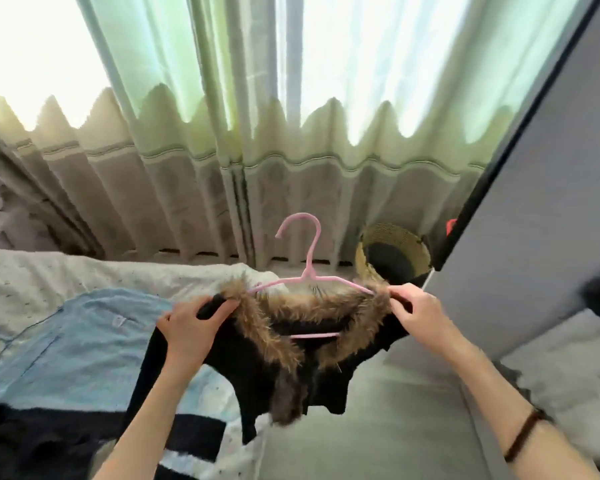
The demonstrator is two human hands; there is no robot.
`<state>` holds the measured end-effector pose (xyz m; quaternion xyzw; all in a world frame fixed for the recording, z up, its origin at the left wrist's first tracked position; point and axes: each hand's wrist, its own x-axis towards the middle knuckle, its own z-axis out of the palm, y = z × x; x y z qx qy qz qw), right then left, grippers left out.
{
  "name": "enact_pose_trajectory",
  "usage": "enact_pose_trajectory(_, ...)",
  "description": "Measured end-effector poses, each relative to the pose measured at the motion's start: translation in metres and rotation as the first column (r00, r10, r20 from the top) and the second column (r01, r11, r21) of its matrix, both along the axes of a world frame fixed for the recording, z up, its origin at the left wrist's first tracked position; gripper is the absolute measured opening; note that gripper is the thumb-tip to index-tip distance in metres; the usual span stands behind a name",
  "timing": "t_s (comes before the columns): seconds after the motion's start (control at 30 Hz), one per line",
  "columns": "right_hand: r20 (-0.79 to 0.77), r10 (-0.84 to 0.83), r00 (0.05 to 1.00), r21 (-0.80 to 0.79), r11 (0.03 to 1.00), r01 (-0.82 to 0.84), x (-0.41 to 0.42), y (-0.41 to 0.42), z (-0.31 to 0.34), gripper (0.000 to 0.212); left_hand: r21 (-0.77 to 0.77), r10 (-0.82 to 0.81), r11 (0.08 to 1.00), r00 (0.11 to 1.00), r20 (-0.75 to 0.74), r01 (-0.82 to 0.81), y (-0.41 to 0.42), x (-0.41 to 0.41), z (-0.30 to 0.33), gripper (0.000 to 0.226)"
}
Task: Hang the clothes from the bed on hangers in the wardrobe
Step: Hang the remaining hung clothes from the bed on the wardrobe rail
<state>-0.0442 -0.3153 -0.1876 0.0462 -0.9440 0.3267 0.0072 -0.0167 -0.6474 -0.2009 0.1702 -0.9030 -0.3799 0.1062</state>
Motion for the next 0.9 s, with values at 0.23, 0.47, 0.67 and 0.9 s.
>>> enact_pose_trajectory(0.23, 0.028, -0.419, 0.908, 0.064, 0.907, 0.417, 0.051, 0.091, 0.02, 0.021, 0.086, -0.485, 0.872, 0.874, 0.021, 0.482, 0.105, -0.098, 0.024, 0.039)
enact_pose_trajectory(0.47, 0.062, -0.771, 0.634, 0.059, 0.637, 0.768, 0.144, 0.131, 0.038, 0.044, -0.029, -0.814, 0.571, 0.571, 0.109, 0.82, 0.246, -0.135, 0.02, 0.036)
enact_pose_trajectory(0.67, -0.002, -0.957, 0.288, 0.129, 0.286, 0.95, 0.233, 0.132, 0.042, 0.022, -0.039, -0.977, 0.152, 0.157, 0.146, 0.988, 0.35, -0.084, 0.004, 0.036)
enact_pose_trajectory(0.9, 0.249, -0.947, -0.204, 0.119, -0.179, 0.977, 0.304, 0.141, 0.022, 0.03, -0.035, -0.953, -0.24, -0.229, 0.201, 0.97, 0.433, 0.003, 0.003, 0.043)
